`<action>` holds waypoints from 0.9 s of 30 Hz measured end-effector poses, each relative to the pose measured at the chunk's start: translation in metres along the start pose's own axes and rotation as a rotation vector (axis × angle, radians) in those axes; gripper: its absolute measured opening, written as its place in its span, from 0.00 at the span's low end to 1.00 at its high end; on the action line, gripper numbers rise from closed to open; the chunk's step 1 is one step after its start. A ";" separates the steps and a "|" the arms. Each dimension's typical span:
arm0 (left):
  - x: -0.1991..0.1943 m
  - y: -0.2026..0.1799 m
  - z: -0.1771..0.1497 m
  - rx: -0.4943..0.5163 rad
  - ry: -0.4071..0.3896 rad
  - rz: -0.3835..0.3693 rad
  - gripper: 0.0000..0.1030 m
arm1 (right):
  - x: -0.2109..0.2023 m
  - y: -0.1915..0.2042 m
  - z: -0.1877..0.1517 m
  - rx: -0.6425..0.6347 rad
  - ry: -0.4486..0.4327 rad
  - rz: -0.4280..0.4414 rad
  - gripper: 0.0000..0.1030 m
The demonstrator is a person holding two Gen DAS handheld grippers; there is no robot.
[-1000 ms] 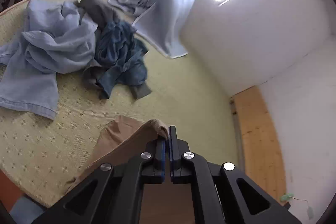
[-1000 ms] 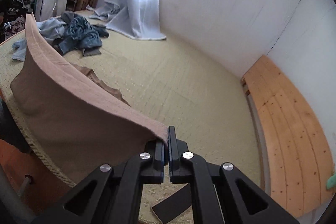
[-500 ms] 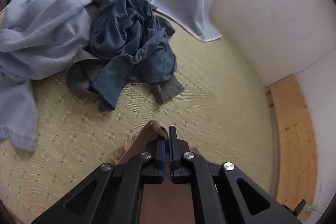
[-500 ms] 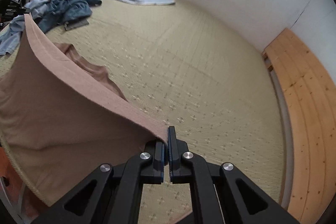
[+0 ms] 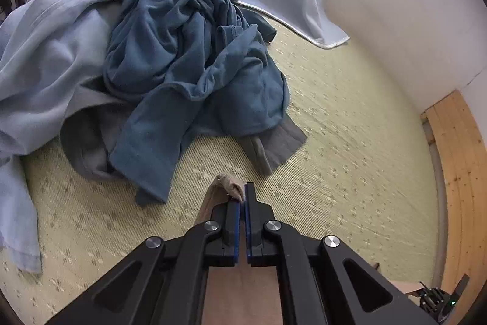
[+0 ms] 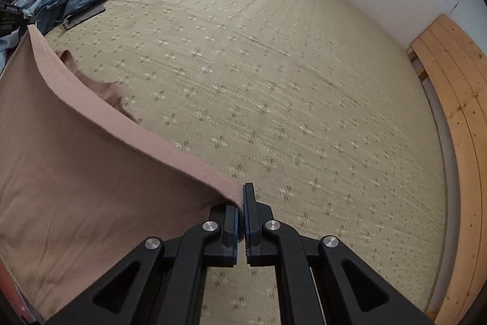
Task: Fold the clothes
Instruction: 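Carry the held hem over the shirt body with both grippers, then lay the hem down and open both grippers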
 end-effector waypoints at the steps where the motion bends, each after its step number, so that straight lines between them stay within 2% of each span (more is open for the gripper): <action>1: 0.002 0.000 0.001 0.006 -0.003 0.005 0.01 | 0.003 -0.002 0.001 0.006 -0.002 0.004 0.01; 11: 0.039 -0.003 0.002 0.029 -0.011 0.013 0.02 | 0.041 -0.009 0.009 0.050 0.015 0.023 0.01; 14: 0.041 -0.002 -0.001 0.056 -0.016 0.010 0.03 | 0.047 -0.013 0.008 0.064 0.009 0.026 0.14; 16: 0.041 -0.002 -0.003 0.085 -0.020 0.013 0.03 | 0.049 -0.019 0.007 0.091 0.007 0.026 0.33; 19: 0.028 -0.005 -0.004 0.133 -0.050 -0.009 0.07 | 0.045 -0.027 0.005 0.135 -0.014 0.014 0.49; 23: 0.006 -0.006 -0.001 0.153 -0.096 -0.060 0.16 | 0.033 -0.035 0.004 0.176 -0.055 -0.018 0.57; 24: 0.001 -0.006 -0.001 0.155 -0.105 -0.066 0.18 | 0.030 -0.036 0.004 0.182 -0.066 -0.031 0.63; 27: -0.007 -0.003 -0.002 0.160 -0.115 -0.075 0.31 | 0.021 -0.032 0.000 0.222 -0.068 -0.011 0.65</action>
Point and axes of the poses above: each gripper's, at about its wrist camera, not at the fingertips, and x roughly the way its jaws point, y to its left, z to its top, the point moved 8 cm from there along x, roughly the way its jaws point
